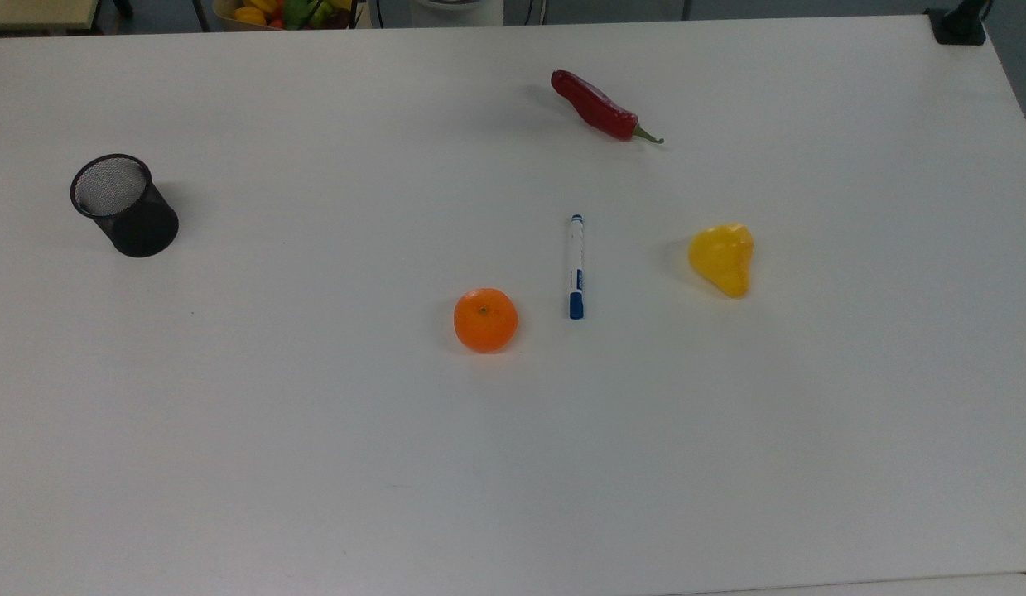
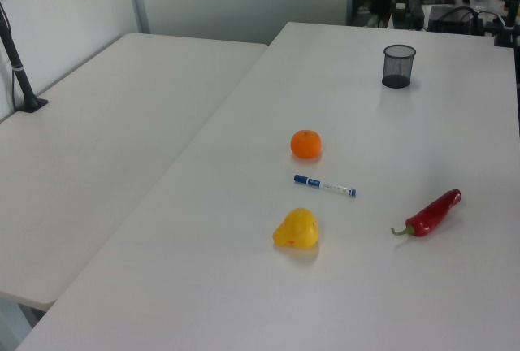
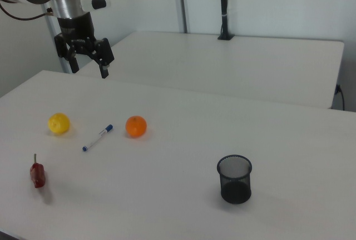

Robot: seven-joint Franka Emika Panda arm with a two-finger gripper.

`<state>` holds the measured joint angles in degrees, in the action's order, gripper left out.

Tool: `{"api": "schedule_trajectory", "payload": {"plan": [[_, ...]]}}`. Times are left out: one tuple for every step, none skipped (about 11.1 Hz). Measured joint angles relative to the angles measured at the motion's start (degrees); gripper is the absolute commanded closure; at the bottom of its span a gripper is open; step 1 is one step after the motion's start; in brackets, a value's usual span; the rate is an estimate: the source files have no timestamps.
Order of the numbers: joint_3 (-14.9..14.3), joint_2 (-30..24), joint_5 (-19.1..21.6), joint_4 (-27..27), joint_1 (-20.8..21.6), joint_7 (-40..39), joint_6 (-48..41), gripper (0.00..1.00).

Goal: Place marker
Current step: 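Move the gripper down over the blue-capped white marker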

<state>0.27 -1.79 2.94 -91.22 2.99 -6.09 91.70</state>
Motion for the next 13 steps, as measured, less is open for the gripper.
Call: {"api": "schedule_trajectory", "payload": {"plan": [[-0.4,0.0,0.0,0.0,0.4,-0.1,0.0,0.00],[-0.4,0.0,0.0,-0.3,0.4,-0.1,1.2,0.00],[-0.5,0.0,0.0,-0.9,0.4,-0.1,2.5,0.00],[-0.6,0.1,0.0,-1.3,0.4,-0.1,2.9,0.00],[-0.6,0.1,0.0,-1.5,0.4,-0.1,3.0,0.00],[-0.6,0.1,0.0,-1.6,0.4,-0.1,3.0,0.00],[-0.6,0.1,0.0,-2.0,0.5,-0.1,3.2,0.00],[-0.6,0.1,0.0,-3.0,0.6,-0.1,4.9,0.00],[-0.6,0.2,0.0,-3.9,1.0,-0.2,6.7,0.00],[-0.6,0.2,0.0,-5.2,1.6,-0.3,8.7,0.00],[-0.6,0.3,0.0,-6.4,2.2,-0.3,10.3,0.00],[-0.6,0.6,0.0,-7.3,2.8,-0.3,11.7,0.00],[-0.6,1.0,0.0,-7.7,3.3,-0.4,12.3,0.00]]}}
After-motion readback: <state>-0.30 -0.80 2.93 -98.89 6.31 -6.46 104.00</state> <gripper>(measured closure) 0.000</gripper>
